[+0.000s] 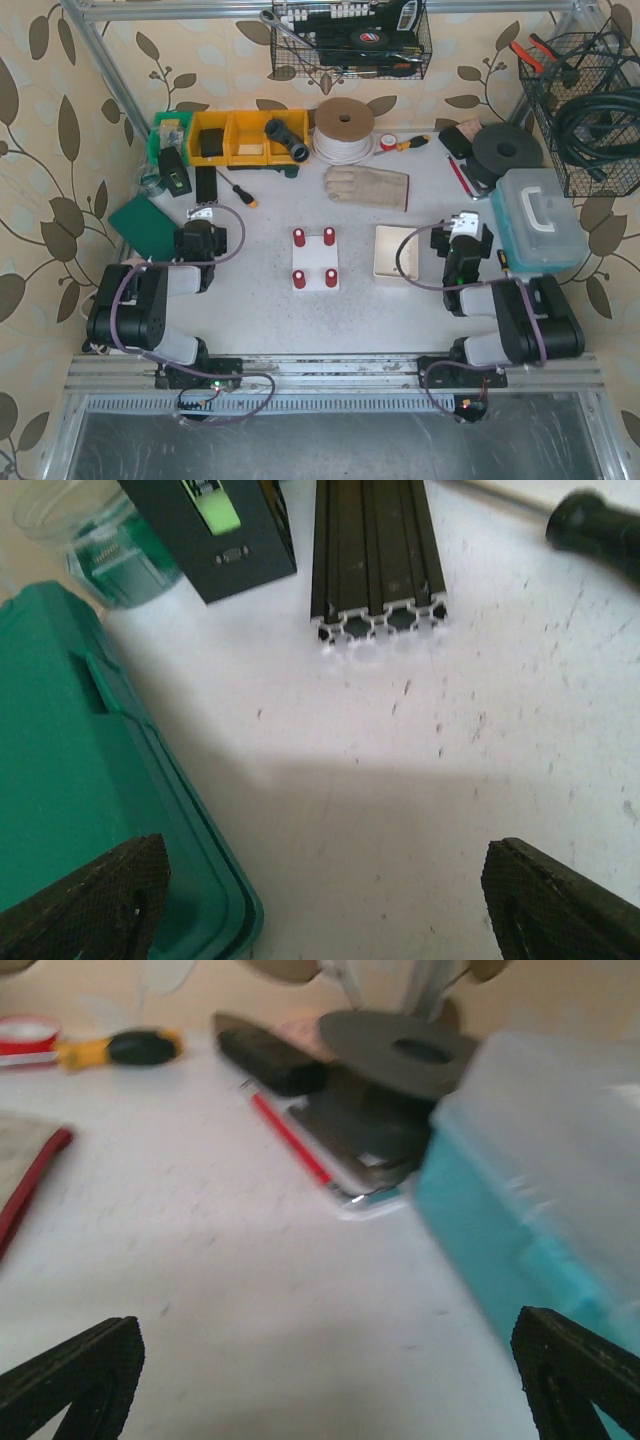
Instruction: Install the large spring
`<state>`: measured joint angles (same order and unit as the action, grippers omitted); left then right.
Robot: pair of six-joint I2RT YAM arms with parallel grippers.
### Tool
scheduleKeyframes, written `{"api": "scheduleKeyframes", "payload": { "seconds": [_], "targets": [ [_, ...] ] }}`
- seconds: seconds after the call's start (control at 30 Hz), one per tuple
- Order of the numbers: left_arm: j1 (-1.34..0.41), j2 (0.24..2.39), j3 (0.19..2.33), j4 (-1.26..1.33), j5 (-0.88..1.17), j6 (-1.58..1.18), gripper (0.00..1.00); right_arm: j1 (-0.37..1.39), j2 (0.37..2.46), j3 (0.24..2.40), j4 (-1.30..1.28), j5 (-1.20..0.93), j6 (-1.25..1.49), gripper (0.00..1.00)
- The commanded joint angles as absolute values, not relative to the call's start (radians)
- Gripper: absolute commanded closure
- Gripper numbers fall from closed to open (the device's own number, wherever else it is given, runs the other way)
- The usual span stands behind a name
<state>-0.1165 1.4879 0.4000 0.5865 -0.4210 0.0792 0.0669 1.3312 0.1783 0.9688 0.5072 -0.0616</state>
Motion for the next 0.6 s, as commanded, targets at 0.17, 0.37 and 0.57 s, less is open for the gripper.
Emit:
{"api": "scheduleKeyframes", "payload": {
  "seconds": [0.17, 0.37, 0.57],
  "targets": [
    [-0.100, 1.503, 0.331, 0.869, -0.326, 0.101, 0.12, 0.067, 1.491, 0.233, 1.078, 0.322, -0.100, 0.00],
    [-0.100, 1.491, 0.330, 0.850, -0.323, 0.096, 0.11, 0.105, 1.510, 0.296, 1.002, 0.326, -0.159, 0.00],
    [-0.098, 1.493, 0.333, 0.849, -0.322, 0.096, 0.11, 0.110, 1.502, 0.271, 1.030, 0.270, -0.178, 0.00]
  ]
}}
